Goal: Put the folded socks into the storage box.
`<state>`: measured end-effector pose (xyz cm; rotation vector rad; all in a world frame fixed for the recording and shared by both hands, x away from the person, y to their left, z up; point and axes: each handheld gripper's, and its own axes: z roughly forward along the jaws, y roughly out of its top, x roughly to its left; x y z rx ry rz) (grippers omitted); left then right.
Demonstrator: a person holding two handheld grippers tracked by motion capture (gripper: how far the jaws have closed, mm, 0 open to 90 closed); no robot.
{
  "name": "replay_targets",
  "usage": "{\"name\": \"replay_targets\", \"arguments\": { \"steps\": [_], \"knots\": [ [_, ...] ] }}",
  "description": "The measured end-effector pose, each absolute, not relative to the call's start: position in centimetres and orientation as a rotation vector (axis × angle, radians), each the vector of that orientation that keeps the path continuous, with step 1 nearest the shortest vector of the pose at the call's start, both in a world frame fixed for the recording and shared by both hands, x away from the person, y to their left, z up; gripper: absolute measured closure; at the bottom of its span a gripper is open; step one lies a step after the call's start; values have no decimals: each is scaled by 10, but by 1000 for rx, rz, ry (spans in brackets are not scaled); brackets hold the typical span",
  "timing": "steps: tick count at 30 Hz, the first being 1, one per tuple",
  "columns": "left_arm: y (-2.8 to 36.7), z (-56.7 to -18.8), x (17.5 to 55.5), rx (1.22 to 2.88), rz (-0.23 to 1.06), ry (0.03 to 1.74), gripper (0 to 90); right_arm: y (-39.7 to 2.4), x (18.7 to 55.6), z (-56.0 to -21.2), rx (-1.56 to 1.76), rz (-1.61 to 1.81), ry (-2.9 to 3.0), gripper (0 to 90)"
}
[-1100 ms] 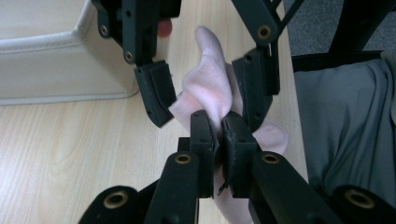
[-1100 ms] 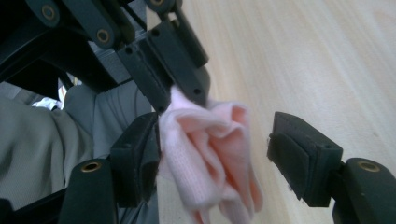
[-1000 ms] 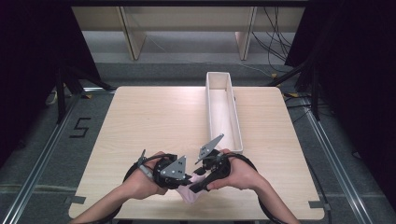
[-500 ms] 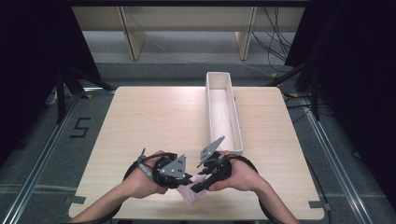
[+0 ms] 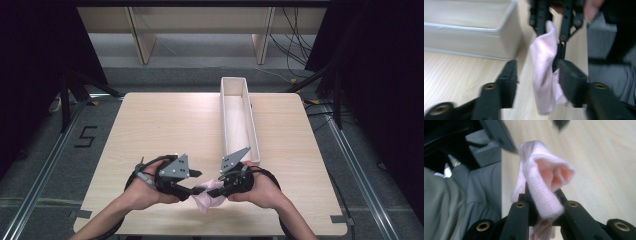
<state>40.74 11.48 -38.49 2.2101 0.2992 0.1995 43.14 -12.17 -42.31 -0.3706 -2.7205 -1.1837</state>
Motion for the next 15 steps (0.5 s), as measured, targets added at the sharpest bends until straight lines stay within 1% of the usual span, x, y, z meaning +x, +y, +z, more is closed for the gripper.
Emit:
{"name": "replay_targets", "arguments": {
  "steps": [3,7,10,13,15],
  "knots": [
    [125,-390,412,2183,177,413,412,-127,429,-421,-430,-1249,-2729,810],
    [129,-403,416,2165,75,495,416,-127,429,-420,-430,-1292,-2751,810],
    [125,-413,418,2157,1,505,459,-126,429,-421,-435,-1298,-2765,810],
    [122,-416,420,2164,-18,499,505,-125,429,-422,-443,-1297,-2778,809],
    [120,-418,421,2159,-34,489,551,-124,429,-423,-453,-1320,-2767,809]
  ]
}}
